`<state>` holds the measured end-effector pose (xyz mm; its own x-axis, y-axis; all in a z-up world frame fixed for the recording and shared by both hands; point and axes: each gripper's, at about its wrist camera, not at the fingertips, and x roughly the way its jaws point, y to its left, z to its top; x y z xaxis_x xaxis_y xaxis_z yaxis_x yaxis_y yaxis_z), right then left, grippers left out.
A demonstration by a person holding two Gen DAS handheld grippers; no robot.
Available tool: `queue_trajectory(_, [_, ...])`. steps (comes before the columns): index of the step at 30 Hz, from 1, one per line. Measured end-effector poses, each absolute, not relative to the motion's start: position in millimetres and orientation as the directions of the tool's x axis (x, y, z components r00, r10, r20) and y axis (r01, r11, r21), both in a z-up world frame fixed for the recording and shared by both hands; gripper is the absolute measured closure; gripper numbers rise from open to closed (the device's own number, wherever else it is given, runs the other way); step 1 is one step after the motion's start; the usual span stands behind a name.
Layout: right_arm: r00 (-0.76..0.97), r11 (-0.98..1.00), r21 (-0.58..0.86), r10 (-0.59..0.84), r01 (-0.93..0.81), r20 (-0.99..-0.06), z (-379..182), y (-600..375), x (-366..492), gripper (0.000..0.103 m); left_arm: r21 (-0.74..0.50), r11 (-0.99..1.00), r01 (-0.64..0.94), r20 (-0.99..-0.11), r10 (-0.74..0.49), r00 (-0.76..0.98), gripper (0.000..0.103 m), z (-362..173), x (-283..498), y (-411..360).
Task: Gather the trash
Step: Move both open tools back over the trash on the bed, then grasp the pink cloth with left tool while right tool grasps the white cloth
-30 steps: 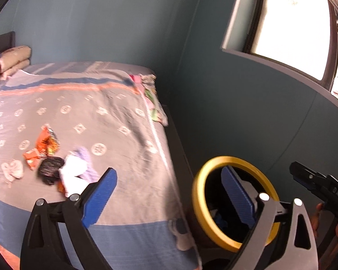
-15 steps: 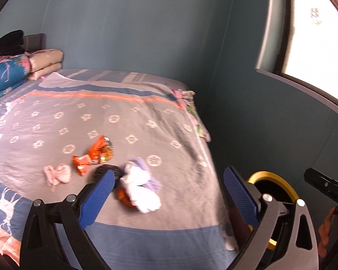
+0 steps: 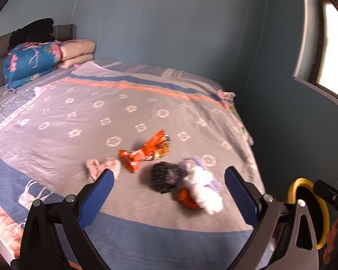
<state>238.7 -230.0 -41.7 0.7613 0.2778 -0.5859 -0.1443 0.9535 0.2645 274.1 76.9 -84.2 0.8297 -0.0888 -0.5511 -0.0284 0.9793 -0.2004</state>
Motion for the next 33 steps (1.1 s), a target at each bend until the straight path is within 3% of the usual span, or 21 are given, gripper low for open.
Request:
queue_trajectory(19, [0.637, 0.952, 0.201, 0.303, -0.230, -0.708, -115.3, -139.4, 314.1, 0.016, -0.241, 0.947, -0.213, -0.632, 0.013, 0.775, 0.008, -153.0, 329.4, 162.0])
queue_trajectory(33, [0.578, 0.959, 0.150, 0.265, -0.240, -0.772, -165.9, -95.4, 359.8, 0.020, -0.273, 0.927, -0.256, -0.691, -0.004, 0.723, 0.008, -194.6, 371.6, 200.0])
